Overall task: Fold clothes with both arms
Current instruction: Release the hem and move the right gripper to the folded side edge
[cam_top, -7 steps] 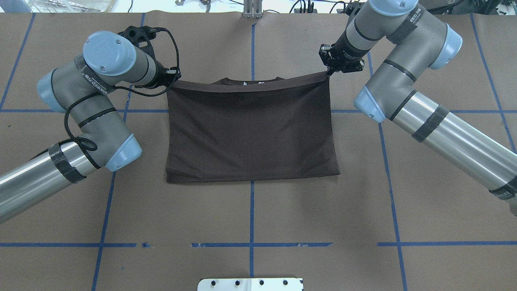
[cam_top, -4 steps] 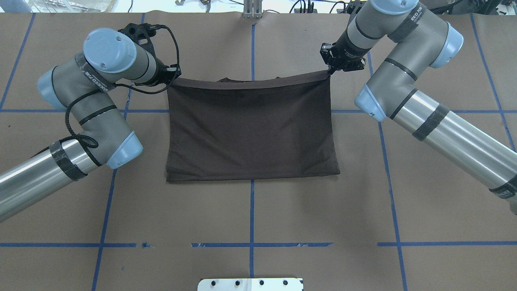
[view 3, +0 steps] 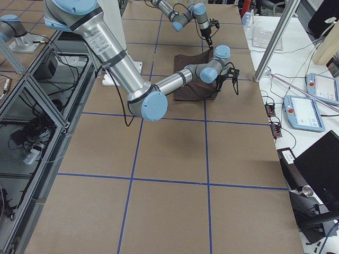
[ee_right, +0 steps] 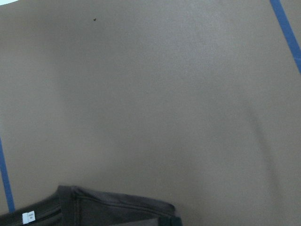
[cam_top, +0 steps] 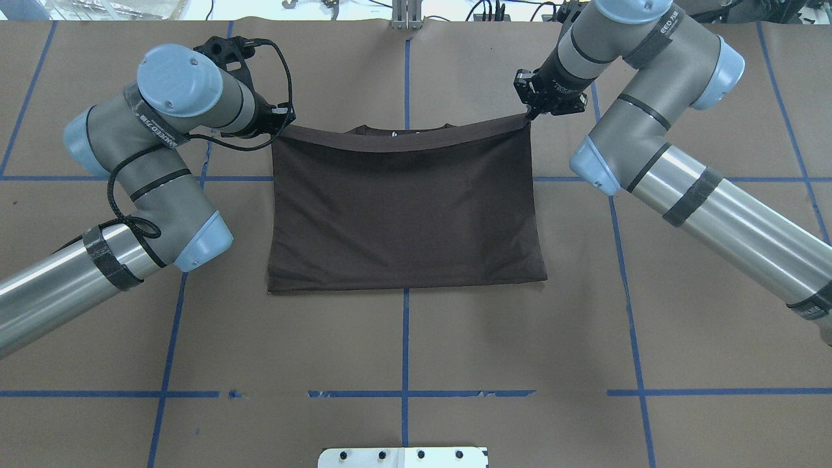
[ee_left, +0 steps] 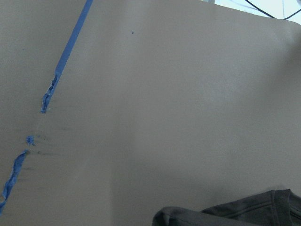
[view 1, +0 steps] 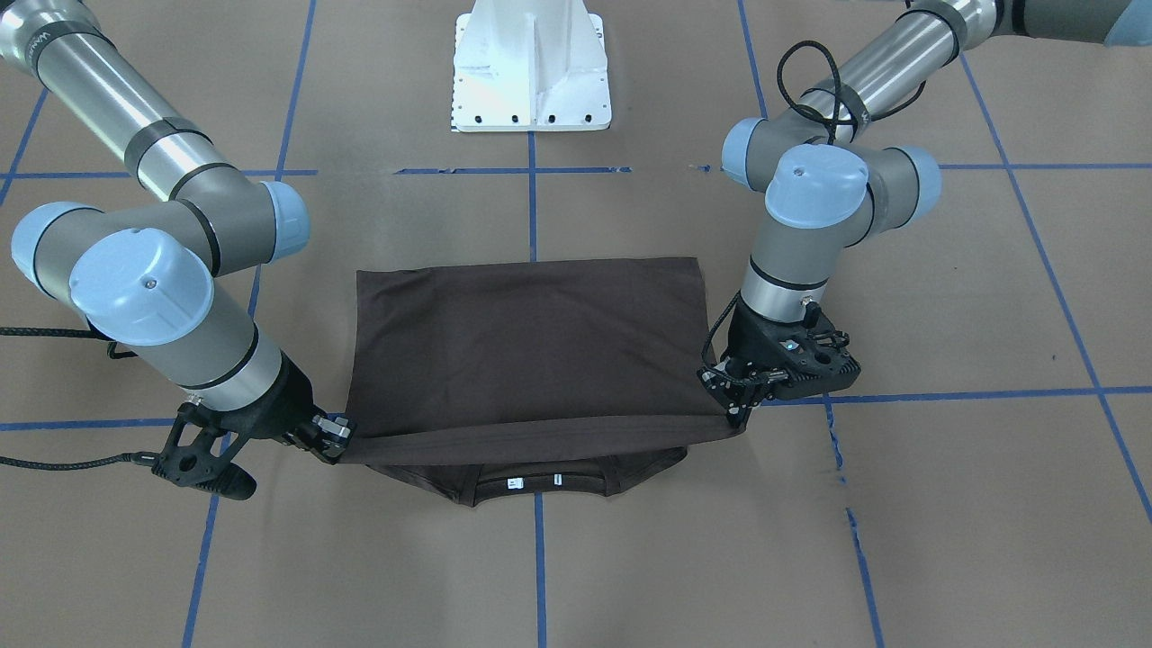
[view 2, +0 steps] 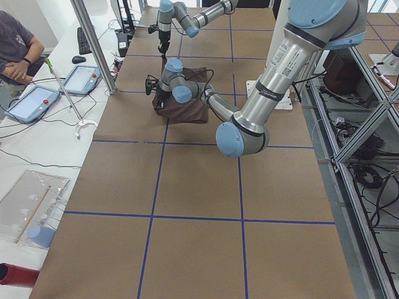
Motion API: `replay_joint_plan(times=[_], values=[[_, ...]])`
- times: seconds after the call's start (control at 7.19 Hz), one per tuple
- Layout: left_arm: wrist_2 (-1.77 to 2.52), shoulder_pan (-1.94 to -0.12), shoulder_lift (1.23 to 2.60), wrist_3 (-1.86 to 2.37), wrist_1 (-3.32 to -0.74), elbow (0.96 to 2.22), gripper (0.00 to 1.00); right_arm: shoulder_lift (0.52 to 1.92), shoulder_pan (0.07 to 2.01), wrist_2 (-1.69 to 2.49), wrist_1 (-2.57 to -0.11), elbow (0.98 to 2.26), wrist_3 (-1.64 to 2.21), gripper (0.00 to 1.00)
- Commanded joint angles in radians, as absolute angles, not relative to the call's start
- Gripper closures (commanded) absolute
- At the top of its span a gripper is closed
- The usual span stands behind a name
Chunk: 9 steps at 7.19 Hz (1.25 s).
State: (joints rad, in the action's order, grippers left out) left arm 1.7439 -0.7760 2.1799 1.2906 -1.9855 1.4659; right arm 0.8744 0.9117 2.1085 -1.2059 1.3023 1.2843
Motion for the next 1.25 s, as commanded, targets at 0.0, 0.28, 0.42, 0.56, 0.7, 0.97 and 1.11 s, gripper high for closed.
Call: replay_joint_plan(times=[0.0, 0.28, 0.42, 0.56, 0.7, 0.97, 1.11], values=[[1.741, -0.775, 2.18, 1.292, -1.997, 1.465, 0.1, 0.88, 0.907, 2.106, -1.206, 1.304, 1.272, 0.0], [1.743, -0.775, 2.178, 1.276, -1.997, 1.471, 0.0, 0.89, 0.908, 2.111, -1.195, 1.307, 1.255, 0.0], [1.743, -0.775, 2.178, 1.246, -1.996, 1.471, 0.0, 0.916, 0.888, 2.115, -1.163, 1.346, 1.264, 0.0], [1.743, -0.775, 2.178, 1.247, -1.996, 1.474, 0.0, 1.008, 0.83, 2.099, -1.166, 1.465, 1.297, 0.0], [1.743, -0.775, 2.177, 1.247, -1.994, 1.476, 0.0, 1.097, 0.777, 2.068, -1.175, 1.597, 1.362, 0.0], [1.743, -0.775, 2.177, 1.249, -1.993, 1.494, 0.0, 1.199, 0.665, 1.979, -1.175, 1.681, 1.402, 0.02], [1.741, -0.775, 2.177, 1.25, -1.993, 1.499, 0.0, 1.216, 0.634, 1.97, -1.174, 1.677, 1.402, 0.04]])
